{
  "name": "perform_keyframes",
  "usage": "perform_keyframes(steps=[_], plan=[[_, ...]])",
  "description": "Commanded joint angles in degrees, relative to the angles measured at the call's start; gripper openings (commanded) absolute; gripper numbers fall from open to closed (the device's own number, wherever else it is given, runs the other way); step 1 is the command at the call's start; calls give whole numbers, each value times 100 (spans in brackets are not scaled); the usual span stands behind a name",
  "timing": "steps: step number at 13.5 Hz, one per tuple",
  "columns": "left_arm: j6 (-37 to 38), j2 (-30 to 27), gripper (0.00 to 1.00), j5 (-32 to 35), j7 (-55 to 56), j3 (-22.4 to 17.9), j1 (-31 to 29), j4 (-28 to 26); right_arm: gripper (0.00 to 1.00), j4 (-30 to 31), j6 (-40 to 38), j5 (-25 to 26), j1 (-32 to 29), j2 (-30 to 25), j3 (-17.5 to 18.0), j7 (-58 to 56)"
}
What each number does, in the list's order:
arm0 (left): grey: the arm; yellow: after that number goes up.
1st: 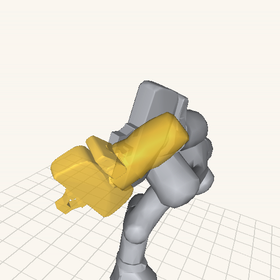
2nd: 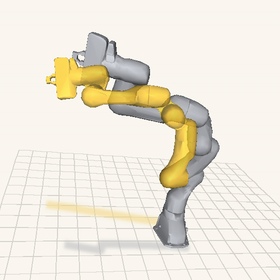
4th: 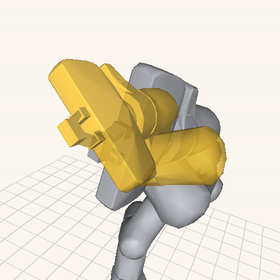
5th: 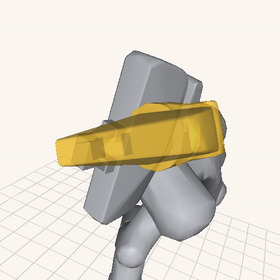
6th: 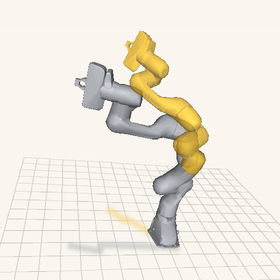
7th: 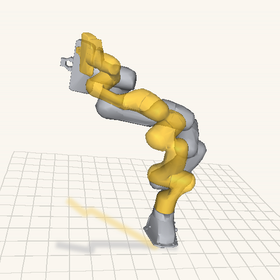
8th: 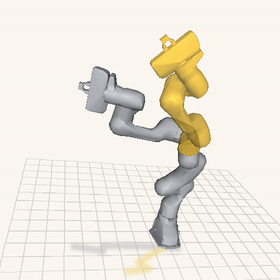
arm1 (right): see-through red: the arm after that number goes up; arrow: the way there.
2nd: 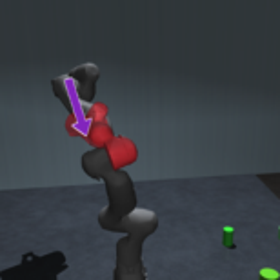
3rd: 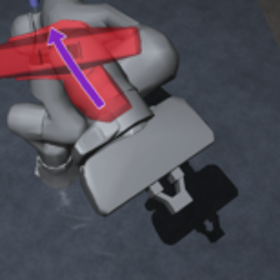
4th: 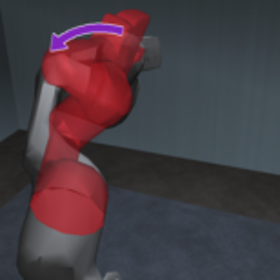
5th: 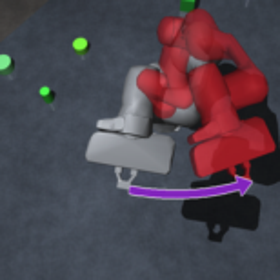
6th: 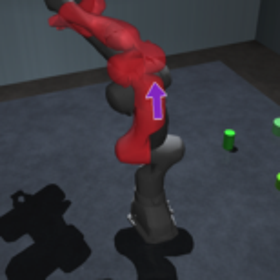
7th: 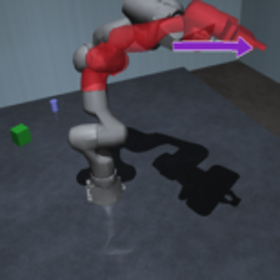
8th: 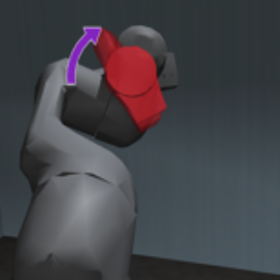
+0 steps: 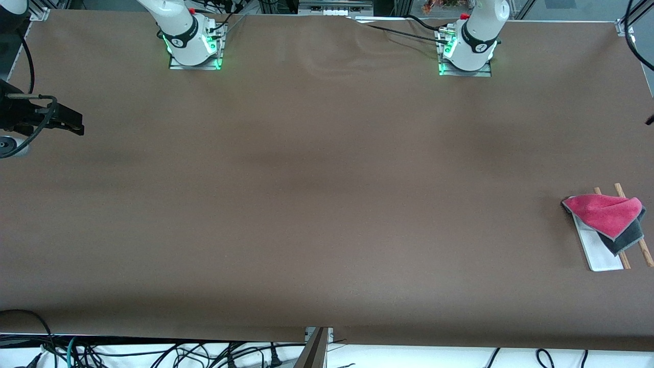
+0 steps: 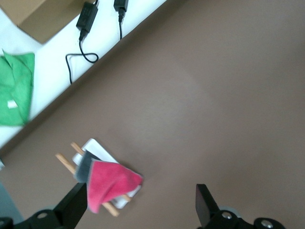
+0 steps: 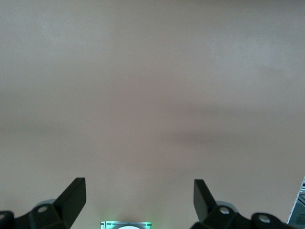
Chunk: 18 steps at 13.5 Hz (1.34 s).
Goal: Pass towel and hang on rack
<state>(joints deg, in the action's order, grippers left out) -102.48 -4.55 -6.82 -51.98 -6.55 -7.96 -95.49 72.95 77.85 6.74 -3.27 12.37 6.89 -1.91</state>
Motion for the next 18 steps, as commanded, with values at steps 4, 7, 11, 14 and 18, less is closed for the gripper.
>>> perform_keyframes(steps=[4,7,11,14,18], plan=[[597,-337,100,181,2761,39,321,-339,100,79,37,64,-7,-68,14,-37],[773,-310,100,576,3883,434,313,-295,100,79,46,64,-7,-68,6,-37],[800,-319,100,708,5022,769,313,-357,100,79,37,64,-7,-68,6,-37],[774,-310,100,700,5058,769,313,-348,100,79,37,55,-7,-68,14,-37],[774,-258,100,647,4997,761,287,-339,100,79,37,55,-16,-68,14,-37]])
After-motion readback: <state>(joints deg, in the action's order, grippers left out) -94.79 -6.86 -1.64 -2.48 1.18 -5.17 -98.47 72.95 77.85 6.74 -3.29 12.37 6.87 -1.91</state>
